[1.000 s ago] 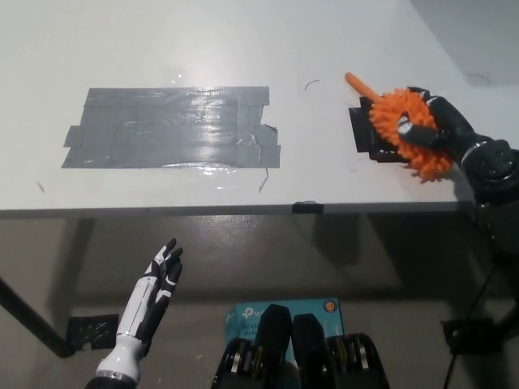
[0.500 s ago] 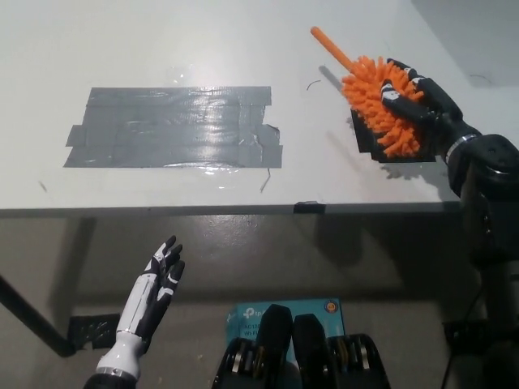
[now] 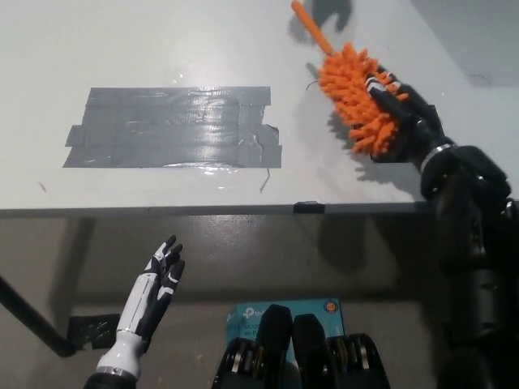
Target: An orange duster is kept infront of the robot in the middle of the table and the robot extends its right arm to grab the duster, picks it up and hands it to a person
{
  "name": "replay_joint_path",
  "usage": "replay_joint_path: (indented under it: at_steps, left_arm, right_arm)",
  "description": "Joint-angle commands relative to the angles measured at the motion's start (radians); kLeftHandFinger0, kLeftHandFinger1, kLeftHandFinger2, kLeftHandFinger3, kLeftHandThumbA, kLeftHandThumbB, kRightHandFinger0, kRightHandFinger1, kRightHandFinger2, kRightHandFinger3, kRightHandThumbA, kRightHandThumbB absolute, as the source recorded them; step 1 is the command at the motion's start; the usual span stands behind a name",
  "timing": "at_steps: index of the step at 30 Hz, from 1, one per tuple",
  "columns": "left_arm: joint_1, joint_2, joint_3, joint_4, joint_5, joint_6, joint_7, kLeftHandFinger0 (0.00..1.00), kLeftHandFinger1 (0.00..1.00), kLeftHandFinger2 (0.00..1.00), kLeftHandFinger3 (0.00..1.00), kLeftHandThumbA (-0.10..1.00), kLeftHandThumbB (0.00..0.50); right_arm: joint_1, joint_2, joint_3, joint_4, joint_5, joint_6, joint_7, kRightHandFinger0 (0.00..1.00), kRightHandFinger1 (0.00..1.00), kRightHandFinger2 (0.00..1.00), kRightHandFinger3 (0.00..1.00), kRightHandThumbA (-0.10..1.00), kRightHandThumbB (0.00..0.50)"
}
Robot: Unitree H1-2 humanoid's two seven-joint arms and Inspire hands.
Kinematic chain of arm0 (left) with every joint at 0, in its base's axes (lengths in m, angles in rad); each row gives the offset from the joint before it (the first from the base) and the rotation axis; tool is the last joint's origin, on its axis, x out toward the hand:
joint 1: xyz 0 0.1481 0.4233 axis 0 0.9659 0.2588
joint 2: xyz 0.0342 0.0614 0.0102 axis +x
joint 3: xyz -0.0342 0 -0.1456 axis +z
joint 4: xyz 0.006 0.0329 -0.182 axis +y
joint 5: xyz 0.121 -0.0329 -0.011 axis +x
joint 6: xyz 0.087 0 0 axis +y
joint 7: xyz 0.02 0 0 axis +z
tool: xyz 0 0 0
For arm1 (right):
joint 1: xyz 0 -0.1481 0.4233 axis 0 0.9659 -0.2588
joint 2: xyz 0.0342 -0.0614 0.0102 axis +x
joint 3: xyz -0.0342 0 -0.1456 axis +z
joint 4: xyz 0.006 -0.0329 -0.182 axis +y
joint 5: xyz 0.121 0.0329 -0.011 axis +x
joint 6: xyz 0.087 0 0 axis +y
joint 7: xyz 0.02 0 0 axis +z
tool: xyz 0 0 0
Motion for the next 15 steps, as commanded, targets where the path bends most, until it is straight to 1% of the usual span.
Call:
replay_joint_path:
  at_steps: [1, 2, 4, 5, 6, 7, 8, 9, 12, 14, 15]
  left_arm:
    - [-0.014, 0.011, 0.012, -0.017, -0.012, -0.025, 0.002, 0.95, 1.00, 1.00, 1.00, 0.88, 0.096]
    - [-0.013, 0.010, 0.012, -0.019, -0.013, -0.022, 0.002, 0.95, 1.00, 1.00, 1.00, 0.88, 0.096]
    - [-0.012, 0.010, 0.011, -0.021, -0.012, -0.021, 0.002, 0.95, 1.00, 1.00, 1.00, 0.88, 0.096]
    - [-0.009, 0.009, 0.011, -0.022, -0.009, -0.021, 0.004, 0.95, 1.00, 1.00, 1.00, 0.88, 0.096]
    - [-0.009, 0.009, 0.010, -0.022, -0.010, -0.024, 0.004, 0.95, 1.00, 1.00, 1.00, 0.88, 0.096]
    - [-0.009, 0.009, 0.011, -0.021, -0.011, -0.026, 0.003, 0.95, 1.00, 1.00, 1.00, 0.88, 0.096]
    - [-0.008, 0.010, 0.011, -0.024, -0.012, -0.025, 0.001, 0.95, 1.00, 1.00, 1.00, 0.88, 0.098]
    - [-0.007, 0.010, 0.011, -0.027, -0.013, -0.021, 0.001, 0.95, 1.00, 1.00, 1.00, 0.87, 0.099]
    - [-0.008, 0.010, 0.010, -0.030, -0.014, -0.017, -0.001, 0.95, 1.00, 1.00, 1.00, 0.87, 0.099]
    - [-0.012, 0.011, 0.010, -0.031, -0.011, -0.016, 0.000, 0.95, 1.00, 1.00, 1.00, 0.86, 0.101]
    - [-0.013, 0.011, 0.010, -0.028, -0.009, -0.018, 0.002, 0.94, 1.00, 1.00, 1.00, 0.86, 0.106]
  right_arm:
    - [-0.038, 0.069, -0.062, 0.001, 0.244, 0.027, -0.006, 0.00, 0.31, 0.67, 0.88, -0.10, 0.175]
    - [-0.031, 0.087, -0.080, 0.011, 0.278, 0.027, -0.017, 0.00, 0.29, 0.66, 0.91, -0.10, 0.166]
    - [-0.024, 0.105, -0.097, 0.023, 0.320, 0.027, -0.030, 0.00, 0.28, 0.64, 0.92, -0.10, 0.156]
    - [-0.011, 0.121, -0.109, 0.027, 0.348, 0.027, -0.034, 0.00, 0.27, 0.61, 0.94, -0.10, 0.150]
    - [-0.003, 0.131, -0.114, 0.028, 0.354, 0.027, -0.034, 0.00, 0.27, 0.59, 0.94, -0.10, 0.157]
    - [0.000, 0.136, -0.116, 0.029, 0.353, 0.027, -0.032, 0.00, 0.27, 0.58, 0.94, -0.10, 0.157]
    - [0.007, 0.146, -0.124, 0.036, 0.364, 0.027, -0.034, 0.00, 0.28, 0.59, 0.99, -0.10, 0.154]
    - [0.012, 0.151, -0.125, 0.037, 0.369, 0.027, -0.038, 0.00, 0.27, 0.59, 1.00, -0.10, 0.144]
    - [0.014, 0.152, -0.124, 0.037, 0.380, 0.027, -0.041, 0.00, 0.27, 0.60, 1.00, -0.10, 0.133]
    - [0.013, 0.149, -0.115, 0.037, 0.400, 0.027, -0.037, 0.00, 0.28, 0.61, 1.00, -0.10, 0.134]
    - [0.013, 0.148, -0.112, 0.038, 0.400, 0.027, -0.033, 0.00, 0.29, 0.61, 1.00, -0.10, 0.125]
